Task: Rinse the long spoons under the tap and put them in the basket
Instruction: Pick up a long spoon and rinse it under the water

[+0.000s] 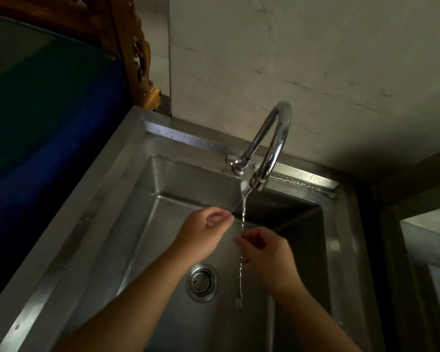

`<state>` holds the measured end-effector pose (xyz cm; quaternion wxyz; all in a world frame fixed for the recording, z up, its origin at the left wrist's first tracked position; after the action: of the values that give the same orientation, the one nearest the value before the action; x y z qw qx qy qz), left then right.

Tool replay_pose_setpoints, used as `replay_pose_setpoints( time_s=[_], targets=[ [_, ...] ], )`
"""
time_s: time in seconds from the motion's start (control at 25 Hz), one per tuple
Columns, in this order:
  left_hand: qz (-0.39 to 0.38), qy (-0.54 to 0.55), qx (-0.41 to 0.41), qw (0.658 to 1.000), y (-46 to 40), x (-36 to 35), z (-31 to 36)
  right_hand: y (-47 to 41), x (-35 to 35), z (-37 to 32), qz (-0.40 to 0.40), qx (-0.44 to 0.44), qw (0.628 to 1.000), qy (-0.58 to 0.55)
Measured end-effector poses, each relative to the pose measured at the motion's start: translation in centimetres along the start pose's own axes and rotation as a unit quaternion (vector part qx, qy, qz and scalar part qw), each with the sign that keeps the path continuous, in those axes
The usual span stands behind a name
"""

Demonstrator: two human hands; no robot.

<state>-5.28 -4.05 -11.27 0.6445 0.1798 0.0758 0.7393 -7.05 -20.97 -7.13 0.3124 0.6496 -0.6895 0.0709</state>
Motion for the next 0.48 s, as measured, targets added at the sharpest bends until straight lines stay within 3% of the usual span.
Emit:
replay_pose_setpoints(
  time_s=[0.12,0.32,0.48],
  targets=[
    [-0.013,0.091,0.022,0.996,2.3,0.1,-1.0,2.3,-1.7,-0.3,-0.041,-0.001,0.999,-0.016],
    [-0.016,0.127,0.009,0.992,3.5,0.7,-1.0,3.6,-1.7,-0.9,-0.106,-0.02,0.992,-0.072],
    [-0.037,0.159,0.021,0.986,3.6,0.4,-0.1,1.8,-0.2,-1.7,-0.055,-0.02,0.992,-0.111]
  ],
)
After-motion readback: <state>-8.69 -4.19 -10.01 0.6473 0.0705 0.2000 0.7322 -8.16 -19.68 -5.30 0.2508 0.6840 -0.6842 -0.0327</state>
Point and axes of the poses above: each hand's wrist, its own y-axis away from the middle knuckle, its own x-axis out of the back of the hand, z = x × y, the point moved 3 cm from there along -y, towards the middle knuckle, and after that the axes turned 5 degrees about z, right-handed, at the moved point
